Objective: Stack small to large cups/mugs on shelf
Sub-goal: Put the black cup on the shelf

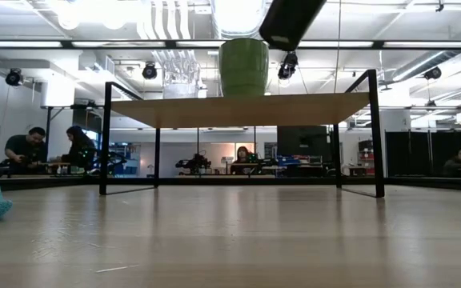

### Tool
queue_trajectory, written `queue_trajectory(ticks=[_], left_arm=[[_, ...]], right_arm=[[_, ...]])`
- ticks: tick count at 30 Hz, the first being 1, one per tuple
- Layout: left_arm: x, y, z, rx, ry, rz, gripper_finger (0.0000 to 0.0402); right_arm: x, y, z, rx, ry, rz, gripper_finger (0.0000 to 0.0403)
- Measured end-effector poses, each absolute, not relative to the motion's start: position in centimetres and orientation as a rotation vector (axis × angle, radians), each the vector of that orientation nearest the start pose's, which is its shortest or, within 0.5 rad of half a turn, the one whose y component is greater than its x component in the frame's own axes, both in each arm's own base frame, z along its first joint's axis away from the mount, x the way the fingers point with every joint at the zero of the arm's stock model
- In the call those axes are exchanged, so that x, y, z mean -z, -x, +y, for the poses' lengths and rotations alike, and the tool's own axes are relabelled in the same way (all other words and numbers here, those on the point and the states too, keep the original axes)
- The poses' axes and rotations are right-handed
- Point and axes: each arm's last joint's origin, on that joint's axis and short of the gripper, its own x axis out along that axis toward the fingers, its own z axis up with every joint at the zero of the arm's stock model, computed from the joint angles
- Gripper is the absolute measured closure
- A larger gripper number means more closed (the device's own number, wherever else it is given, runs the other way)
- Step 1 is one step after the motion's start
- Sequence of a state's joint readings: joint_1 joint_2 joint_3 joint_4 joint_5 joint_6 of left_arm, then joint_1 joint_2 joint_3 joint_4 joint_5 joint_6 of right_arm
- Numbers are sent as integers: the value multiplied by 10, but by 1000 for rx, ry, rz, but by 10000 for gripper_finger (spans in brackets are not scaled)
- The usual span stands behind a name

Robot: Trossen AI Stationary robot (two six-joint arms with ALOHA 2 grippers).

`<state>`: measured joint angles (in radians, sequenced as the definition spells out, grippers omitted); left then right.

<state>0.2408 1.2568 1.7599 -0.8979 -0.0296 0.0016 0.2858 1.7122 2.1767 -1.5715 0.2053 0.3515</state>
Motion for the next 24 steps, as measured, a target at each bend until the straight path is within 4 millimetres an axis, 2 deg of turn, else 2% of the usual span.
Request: queue_trajectory(ticks=[6, 13, 19, 24], left_arm=[[-488, -207, 52, -271, 63, 391, 311], [-488, -207, 52, -271, 62, 392, 311], [-488, -207, 52, -271, 61, 392, 311], [-488, -207, 52, -270, 61, 392, 311]], right_arm=[[-443, -283, 54, 134, -6, 1072, 394], [-449, -261, 31, 191, -44, 1057, 394], [-438, -245, 22, 193, -88, 1108, 394], [-425, -242, 14, 203, -94, 1162, 394]])
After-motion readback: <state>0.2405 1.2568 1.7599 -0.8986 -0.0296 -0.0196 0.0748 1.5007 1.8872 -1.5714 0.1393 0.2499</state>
